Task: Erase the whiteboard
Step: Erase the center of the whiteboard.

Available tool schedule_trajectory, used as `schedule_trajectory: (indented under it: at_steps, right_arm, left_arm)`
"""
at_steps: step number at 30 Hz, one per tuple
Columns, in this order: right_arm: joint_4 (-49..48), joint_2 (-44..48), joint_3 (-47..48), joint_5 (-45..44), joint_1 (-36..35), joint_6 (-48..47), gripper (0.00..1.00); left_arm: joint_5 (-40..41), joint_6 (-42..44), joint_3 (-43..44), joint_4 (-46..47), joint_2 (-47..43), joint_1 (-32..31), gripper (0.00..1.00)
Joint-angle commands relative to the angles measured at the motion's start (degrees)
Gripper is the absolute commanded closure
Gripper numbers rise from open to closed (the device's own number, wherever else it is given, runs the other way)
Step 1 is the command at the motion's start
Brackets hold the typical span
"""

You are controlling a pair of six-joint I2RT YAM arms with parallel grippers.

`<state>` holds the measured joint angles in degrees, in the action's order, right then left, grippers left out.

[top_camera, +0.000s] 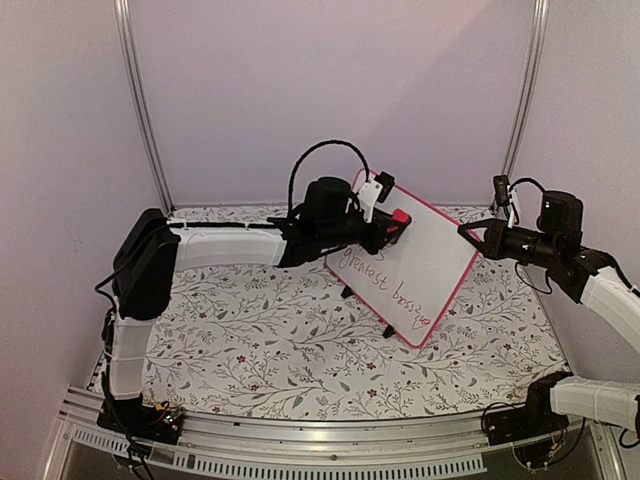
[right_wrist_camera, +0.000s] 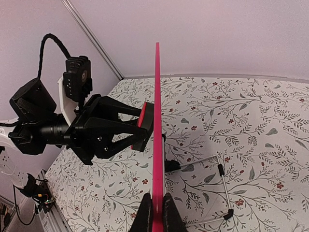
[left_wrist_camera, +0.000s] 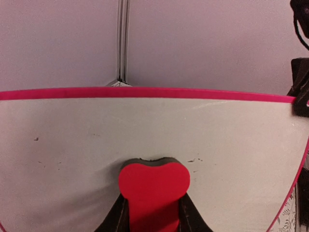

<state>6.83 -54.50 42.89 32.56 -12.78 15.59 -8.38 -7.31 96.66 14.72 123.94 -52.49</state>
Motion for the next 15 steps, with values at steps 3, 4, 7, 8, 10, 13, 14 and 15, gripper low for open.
schedule_trajectory:
  at_steps: [3, 4, 7, 8, 10, 13, 14, 15]
  right_arm:
    - [2.3, -1.0, -0.6, 6.4, -1.7, -1.8, 1.0]
    - [2.4, -1.0, -0.6, 6.4, -1.7, -1.8, 1.0]
    - [2.4, -0.9, -0.7, 6.4, -1.7, -1.8, 1.0]
    - [2.4, -0.9, -0.7, 6.3, -1.7, -1.7, 1.0]
    - [2.4, -0.8, -0.8, 6.4, -1.7, -1.7, 1.0]
    - [2.4, -0.8, -0.8, 6.4, -1.7, -1.7, 1.0]
    - [2.4, -0.8, -0.7, 6.4, -1.7, -1.7, 1.0]
    - [2.4, -0.8, -0.7, 6.4, -1.7, -1.7, 1.0]
  left_arm:
    - [2.8, 0.8, -2.9, -1.8, 1.7, -1.6, 0.97]
    - [2.9, 0.7, -3.3, -1.8, 1.6, -1.6, 0.96]
    - [3.1, 0.4, -4.3, -1.4, 1.3, -1.6, 0.97]
    - [3.1, 0.3, -4.8, -1.0, 1.2, -1.6, 0.97]
    - [3.1, 0.1, -5.4, -0.8, 0.9, -1.6, 0.97]
    - [3.3, 0.0, -6.2, -0.5, 0.6, -1.6, 0.97]
    - [3.3, -0.1, -6.5, -0.4, 0.5, -1.6, 0.97]
    - [3.3, -0.1, -6.8, -0.3, 0.4, -1.6, 0.97]
